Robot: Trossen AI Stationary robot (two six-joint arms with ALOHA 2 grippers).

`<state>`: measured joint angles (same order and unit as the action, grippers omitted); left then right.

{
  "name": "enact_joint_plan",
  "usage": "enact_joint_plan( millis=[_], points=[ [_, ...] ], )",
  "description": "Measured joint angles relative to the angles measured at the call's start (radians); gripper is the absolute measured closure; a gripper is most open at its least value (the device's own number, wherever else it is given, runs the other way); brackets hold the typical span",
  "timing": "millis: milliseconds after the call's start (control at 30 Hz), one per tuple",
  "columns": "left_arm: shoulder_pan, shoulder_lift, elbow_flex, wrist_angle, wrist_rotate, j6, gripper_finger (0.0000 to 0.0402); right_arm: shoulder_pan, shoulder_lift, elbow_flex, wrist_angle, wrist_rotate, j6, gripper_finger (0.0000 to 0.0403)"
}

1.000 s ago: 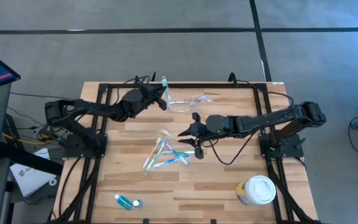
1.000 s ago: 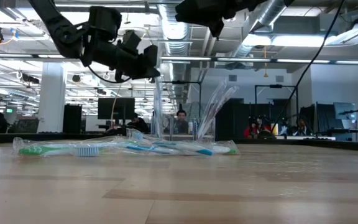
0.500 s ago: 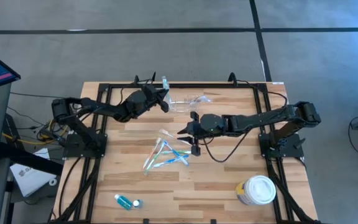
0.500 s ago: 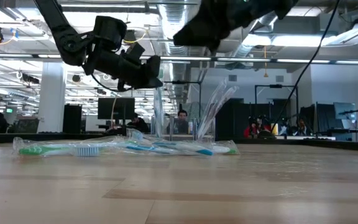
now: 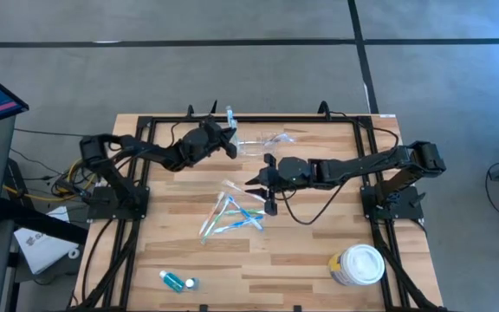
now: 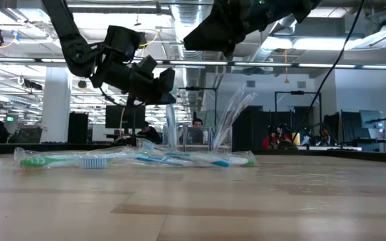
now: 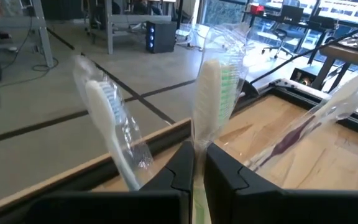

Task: Pick & Place toothbrushing station
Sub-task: Put the green toothbrush into the transparent organizer

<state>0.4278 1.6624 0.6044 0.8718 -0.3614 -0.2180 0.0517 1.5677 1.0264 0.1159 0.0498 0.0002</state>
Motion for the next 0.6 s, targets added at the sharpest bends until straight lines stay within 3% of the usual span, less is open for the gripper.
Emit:
enact_joint_plan(
  millis=[600],
  points=[
    [0.000,0.003,0.000,-0.016,-0.010,-0.008,0.0378,0.000,0.000,0.000,0.001,0.000,0.000,0.0307]
  ],
)
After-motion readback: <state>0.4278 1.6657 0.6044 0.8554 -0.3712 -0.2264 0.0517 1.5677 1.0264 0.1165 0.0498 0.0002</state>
